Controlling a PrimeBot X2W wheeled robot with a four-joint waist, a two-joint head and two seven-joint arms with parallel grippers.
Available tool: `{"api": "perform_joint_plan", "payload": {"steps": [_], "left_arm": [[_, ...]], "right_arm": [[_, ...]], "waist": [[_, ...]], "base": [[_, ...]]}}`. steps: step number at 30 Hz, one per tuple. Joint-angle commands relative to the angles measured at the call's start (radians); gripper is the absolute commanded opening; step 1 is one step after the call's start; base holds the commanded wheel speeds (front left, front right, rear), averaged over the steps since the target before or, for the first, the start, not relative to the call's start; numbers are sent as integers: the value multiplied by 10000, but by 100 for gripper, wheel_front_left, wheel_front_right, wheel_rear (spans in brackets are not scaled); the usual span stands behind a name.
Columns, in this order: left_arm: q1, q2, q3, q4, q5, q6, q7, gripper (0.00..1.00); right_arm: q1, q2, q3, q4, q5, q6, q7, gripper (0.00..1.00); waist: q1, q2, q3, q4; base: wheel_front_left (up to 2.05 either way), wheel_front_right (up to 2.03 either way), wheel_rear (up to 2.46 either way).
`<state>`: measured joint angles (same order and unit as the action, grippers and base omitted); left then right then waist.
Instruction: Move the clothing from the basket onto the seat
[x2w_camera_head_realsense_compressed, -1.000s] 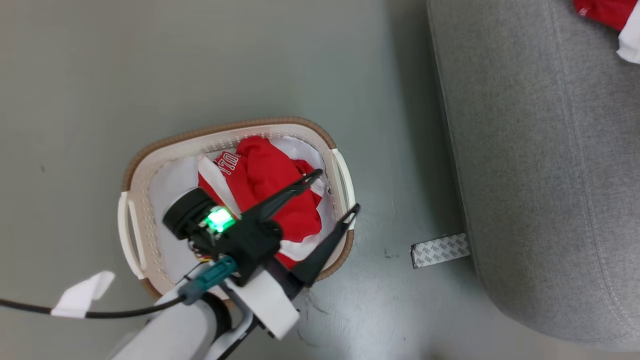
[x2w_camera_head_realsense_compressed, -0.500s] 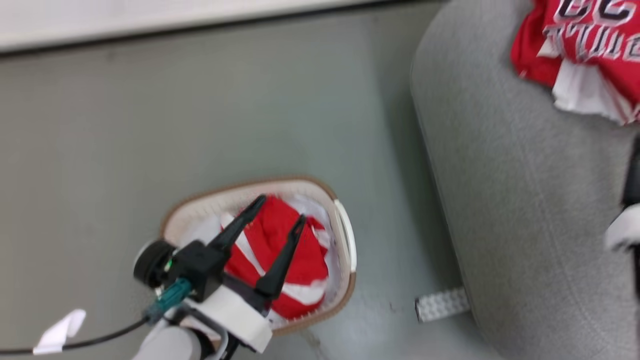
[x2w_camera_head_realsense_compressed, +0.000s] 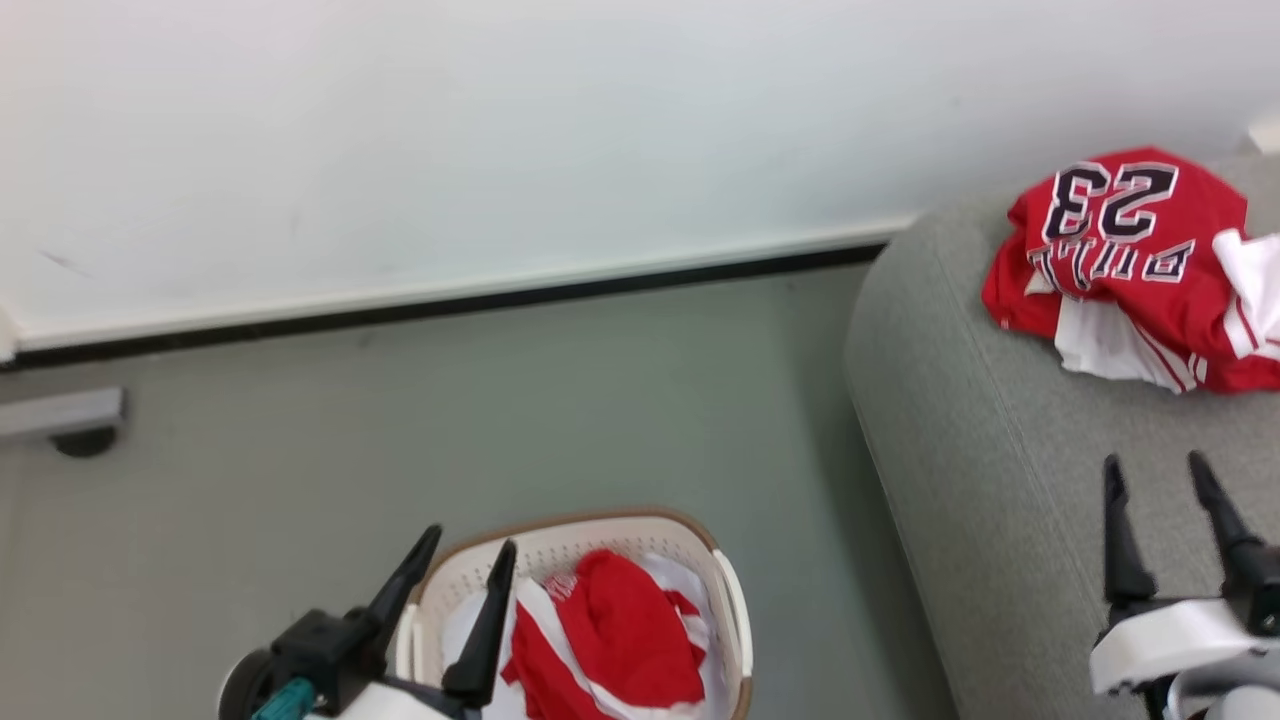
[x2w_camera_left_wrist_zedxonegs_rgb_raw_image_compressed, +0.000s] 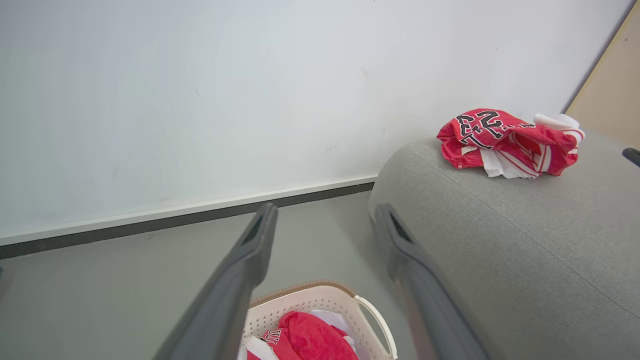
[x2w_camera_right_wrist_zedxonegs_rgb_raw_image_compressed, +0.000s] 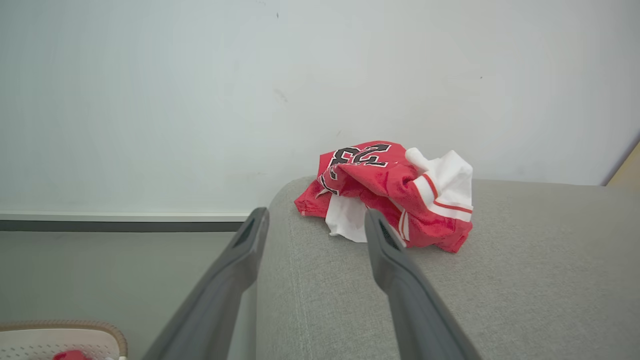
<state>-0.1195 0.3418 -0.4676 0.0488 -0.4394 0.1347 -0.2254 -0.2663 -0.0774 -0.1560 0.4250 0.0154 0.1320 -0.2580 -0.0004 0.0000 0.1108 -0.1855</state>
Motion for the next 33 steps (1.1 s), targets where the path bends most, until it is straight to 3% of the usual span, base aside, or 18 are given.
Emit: {"api": "perform_joint_plan", "payload": {"steps": [1,8,14,24,33], "left_arm": [[271,-5,105,89,-69,92,-144,100],[1275,-190,851,319,-77,492,-387,100],[2132,-602,1980,114,294,519,-388,100],[2824,-1201,3402,296,1031,-287,-392,100],[2271,-1740,3534,658,1365,-1145,-392,100]], "right_arm": [[368,27,150,-211,62,-25,-63,100],[1726,224,981,-1169,290,-25,-52,100],[2419,276,1801,-1292,499,-23,-45,100],[2322,278,2596,-882,1078,-25,-46,100],[2018,280,2591,-805,1001,-24,-45,100]], "waist": [[4,0,-656,399],[4,0,-1381,875],[4,0,-1624,1185],[4,0,-1675,1473],[4,0,-1082,1158]], "base": [[0,0,0],[0,0,0],[0,0,0],[0,0,0],[0,0,0]]}}
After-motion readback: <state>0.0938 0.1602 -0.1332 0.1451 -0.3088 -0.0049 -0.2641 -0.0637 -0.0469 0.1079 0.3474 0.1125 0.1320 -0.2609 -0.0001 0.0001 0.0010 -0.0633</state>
